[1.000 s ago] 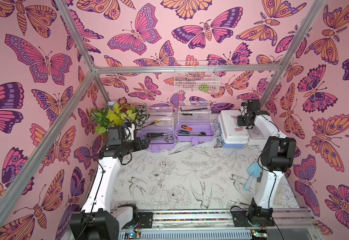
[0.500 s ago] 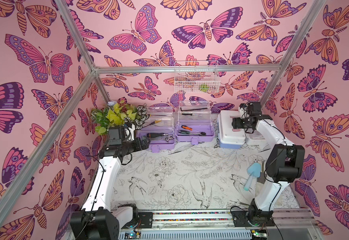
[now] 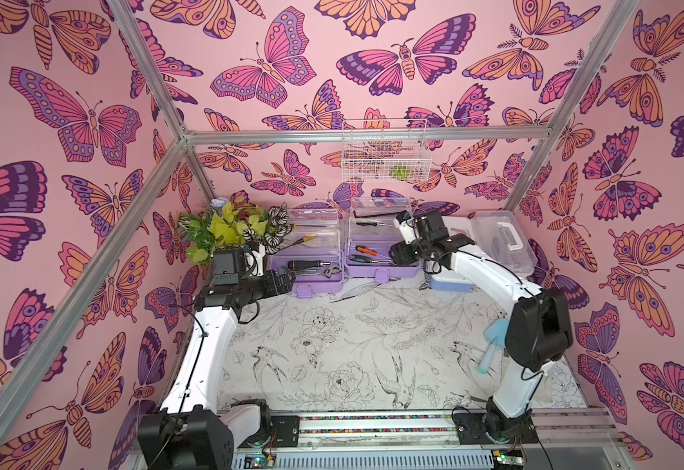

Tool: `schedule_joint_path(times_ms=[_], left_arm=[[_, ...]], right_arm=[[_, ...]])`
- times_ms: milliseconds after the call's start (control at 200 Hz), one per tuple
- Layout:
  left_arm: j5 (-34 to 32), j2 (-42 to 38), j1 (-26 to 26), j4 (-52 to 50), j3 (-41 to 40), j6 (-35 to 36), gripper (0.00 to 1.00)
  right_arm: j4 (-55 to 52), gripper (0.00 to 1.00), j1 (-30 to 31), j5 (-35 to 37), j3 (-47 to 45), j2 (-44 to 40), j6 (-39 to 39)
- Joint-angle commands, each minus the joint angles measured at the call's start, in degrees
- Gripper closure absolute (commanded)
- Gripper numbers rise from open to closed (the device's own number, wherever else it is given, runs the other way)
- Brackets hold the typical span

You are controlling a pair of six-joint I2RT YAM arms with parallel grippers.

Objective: Close toolboxes
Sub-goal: Move the toolbox to the center of the board.

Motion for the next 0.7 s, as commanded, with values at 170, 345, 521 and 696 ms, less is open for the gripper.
schedule_joint_path(times_ms=[170,345,521,696], left_arm=[[0.29,-1.41,-0.01,1.74,-1.82,0.53,0.0],[2.7,-0.85,-1.41,1.7,-1.56,2.02,0.0],[3.21,-0.35,-2.88,1.64,-1.56,2.44,0.0],[1.83,-0.06,-4.55,1.3,-1.56,2.37,0.0]], right_arm=[[-9.61,0.35,0.56,-4.13,16.48,15.56,2.09],[-11.52,0.36,0.93,-9.72,18.05,19.29,1.1],[-14.25,0.39,1.02,-17.66,18.81,20.65,-3.12],[-20.53,0.38,1.58,-20.2,18.31,20.39,-8.8]])
